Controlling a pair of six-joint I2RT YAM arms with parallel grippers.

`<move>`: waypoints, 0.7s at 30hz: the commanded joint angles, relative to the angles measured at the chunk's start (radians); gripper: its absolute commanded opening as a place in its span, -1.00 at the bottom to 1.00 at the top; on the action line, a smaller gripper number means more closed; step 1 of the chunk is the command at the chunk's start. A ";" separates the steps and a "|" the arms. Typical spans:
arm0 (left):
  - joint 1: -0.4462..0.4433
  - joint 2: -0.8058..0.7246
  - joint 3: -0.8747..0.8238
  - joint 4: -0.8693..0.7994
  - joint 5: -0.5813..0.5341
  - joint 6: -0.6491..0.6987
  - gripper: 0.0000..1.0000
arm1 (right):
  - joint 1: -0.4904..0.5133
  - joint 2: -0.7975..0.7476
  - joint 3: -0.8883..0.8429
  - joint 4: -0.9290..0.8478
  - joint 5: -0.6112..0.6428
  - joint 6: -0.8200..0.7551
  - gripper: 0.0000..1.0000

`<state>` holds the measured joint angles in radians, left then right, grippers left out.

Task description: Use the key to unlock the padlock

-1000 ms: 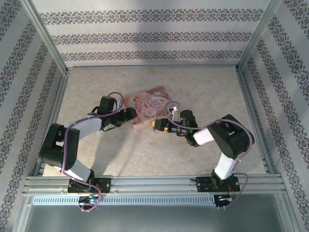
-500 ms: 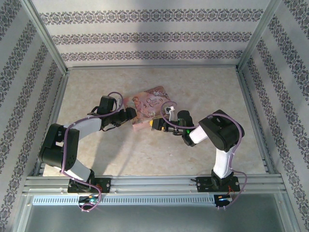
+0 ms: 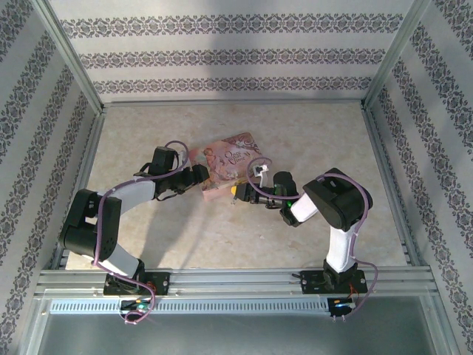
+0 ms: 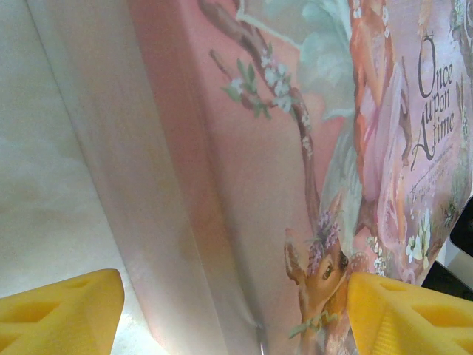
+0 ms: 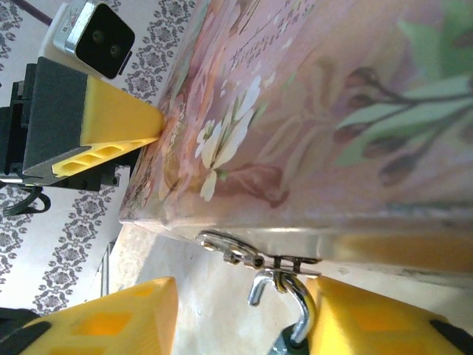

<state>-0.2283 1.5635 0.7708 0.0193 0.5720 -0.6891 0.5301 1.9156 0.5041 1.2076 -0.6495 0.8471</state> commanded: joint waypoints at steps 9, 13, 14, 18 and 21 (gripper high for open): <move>-0.003 -0.003 -0.004 -0.088 -0.038 0.023 0.57 | -0.009 0.009 -0.028 0.083 -0.044 0.008 -0.30; -0.005 0.000 -0.004 -0.087 -0.037 0.021 0.56 | -0.009 0.014 -0.035 0.083 -0.036 0.008 -0.40; -0.005 0.000 -0.004 -0.087 -0.037 0.021 0.56 | -0.010 0.015 -0.037 0.083 -0.035 0.007 -0.42; -0.005 -0.002 -0.006 -0.086 -0.038 0.022 0.57 | -0.012 0.021 -0.039 0.083 -0.028 0.009 -0.52; -0.005 -0.002 -0.005 -0.088 -0.039 0.022 0.57 | -0.013 0.026 -0.043 0.079 -0.020 0.009 -0.58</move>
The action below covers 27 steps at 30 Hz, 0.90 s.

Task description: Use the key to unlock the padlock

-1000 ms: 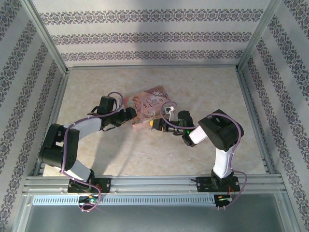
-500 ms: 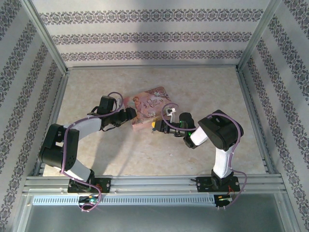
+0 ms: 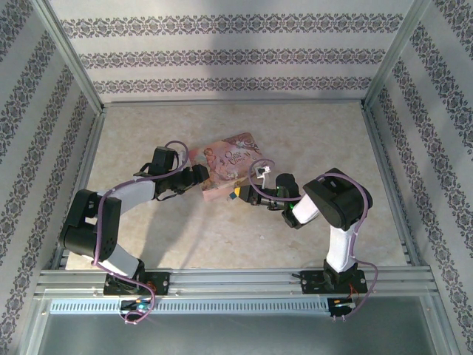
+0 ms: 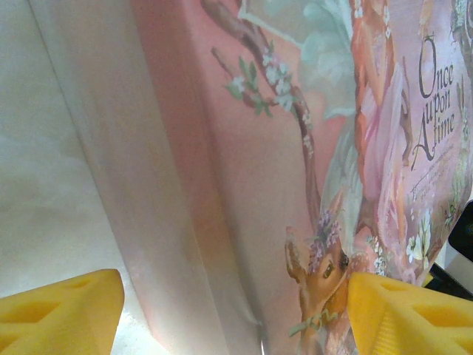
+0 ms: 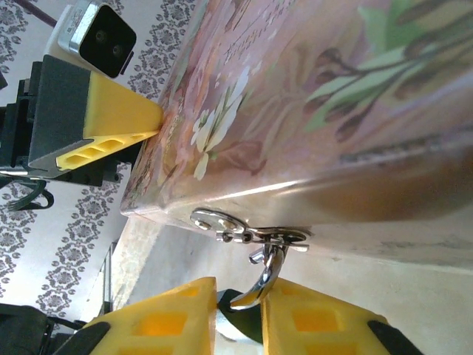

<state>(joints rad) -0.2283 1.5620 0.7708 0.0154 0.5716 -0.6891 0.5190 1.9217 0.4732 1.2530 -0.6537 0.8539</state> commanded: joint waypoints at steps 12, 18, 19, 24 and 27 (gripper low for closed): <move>-0.005 0.005 -0.007 -0.084 -0.044 0.025 0.56 | -0.008 0.029 -0.016 0.044 0.038 0.042 -0.85; -0.005 0.009 -0.015 -0.084 -0.052 0.028 0.56 | -0.010 0.029 -0.038 0.117 0.104 0.108 -0.89; -0.004 0.010 -0.017 -0.083 -0.053 0.030 0.56 | -0.010 0.031 -0.041 0.131 0.119 0.127 -0.89; -0.005 0.019 -0.037 -0.063 -0.050 0.022 0.57 | -0.002 0.003 -0.046 0.132 0.182 0.163 -0.90; -0.004 0.021 -0.051 -0.053 -0.050 0.021 0.57 | -0.002 -0.024 -0.054 0.132 0.223 0.185 -0.91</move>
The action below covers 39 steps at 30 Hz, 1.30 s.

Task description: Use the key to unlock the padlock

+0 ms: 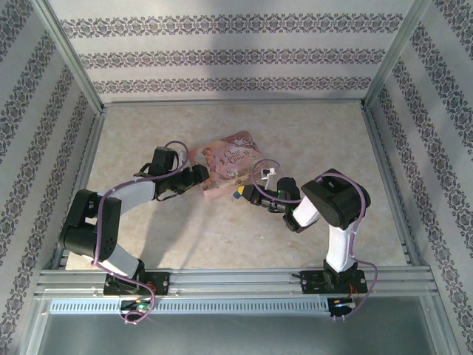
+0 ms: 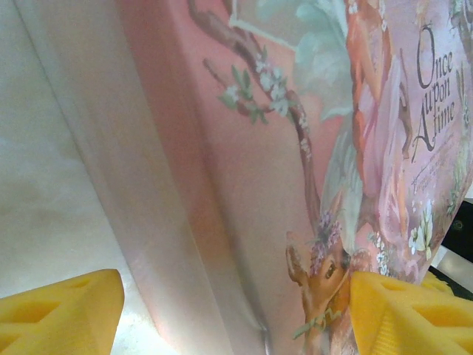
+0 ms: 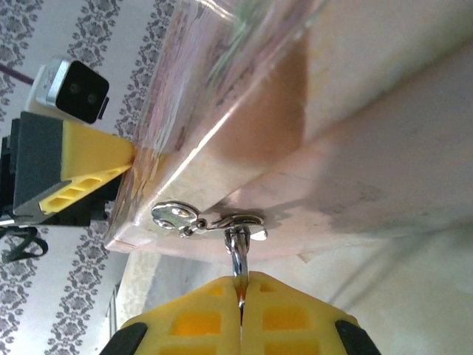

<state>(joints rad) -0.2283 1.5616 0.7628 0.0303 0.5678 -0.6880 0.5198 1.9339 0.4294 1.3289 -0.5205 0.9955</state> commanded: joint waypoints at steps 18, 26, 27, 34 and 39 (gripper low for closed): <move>-0.004 0.031 -0.060 -0.045 -0.041 0.015 0.56 | 0.016 -0.099 -0.022 0.047 0.309 0.131 -0.95; -0.003 -0.047 -0.015 -0.103 -0.023 0.027 0.74 | 0.009 -0.331 -0.112 -0.178 0.352 0.004 -0.99; -0.003 -0.065 -0.005 -0.115 -0.025 0.031 0.76 | 0.009 -0.377 -0.114 -0.231 0.353 -0.017 -0.99; 0.008 -0.251 0.036 -0.190 -0.093 0.057 0.84 | 0.016 -0.785 -0.016 -0.867 0.347 -0.246 -0.99; 0.014 -0.418 0.015 -0.211 -0.206 0.088 0.93 | 0.004 -1.011 0.084 -1.281 0.304 -0.381 -0.92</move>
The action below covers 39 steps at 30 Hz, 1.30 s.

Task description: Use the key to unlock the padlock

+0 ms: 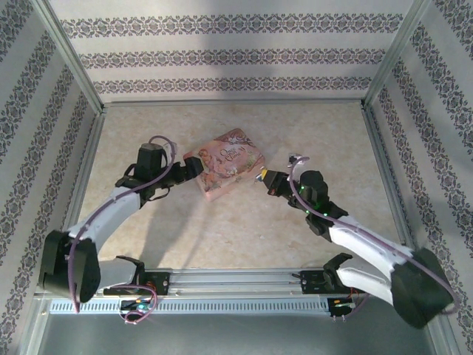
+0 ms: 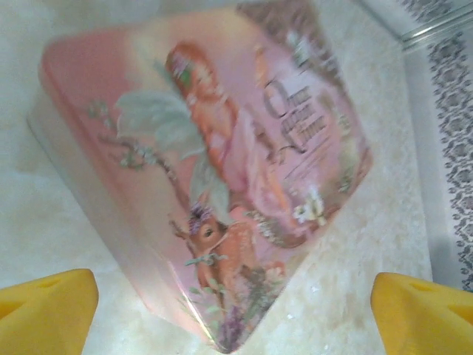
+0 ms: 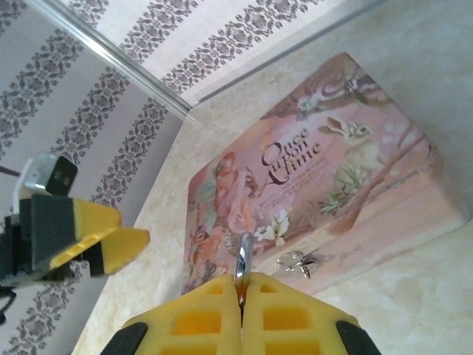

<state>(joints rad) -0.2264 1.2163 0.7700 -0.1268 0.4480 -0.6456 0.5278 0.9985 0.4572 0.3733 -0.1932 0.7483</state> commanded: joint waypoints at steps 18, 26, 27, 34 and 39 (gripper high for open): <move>0.019 -0.558 -0.001 -0.289 -0.570 0.224 0.99 | 0.038 -0.025 0.264 -1.001 -0.302 -0.228 -0.93; 0.019 -0.595 -0.018 -0.293 -0.608 0.225 0.99 | 0.108 0.153 0.228 -0.910 -0.352 -0.211 -0.92; 0.019 -0.595 -0.018 -0.295 -0.608 0.225 0.99 | 0.113 0.175 0.228 -0.893 -0.359 -0.211 -0.91; 0.019 -0.595 -0.029 -0.298 -0.605 0.219 0.99 | 0.137 0.353 0.259 -0.801 -0.417 -0.230 -0.90; 0.019 -0.597 -0.029 -0.305 -0.593 0.212 0.99 | 0.146 0.429 0.271 -0.762 -0.439 -0.241 -0.90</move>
<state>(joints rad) -0.2207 0.6281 0.7460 -0.4095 -0.1394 -0.4477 0.6594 1.4052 0.6987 -0.4351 -0.5907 0.5232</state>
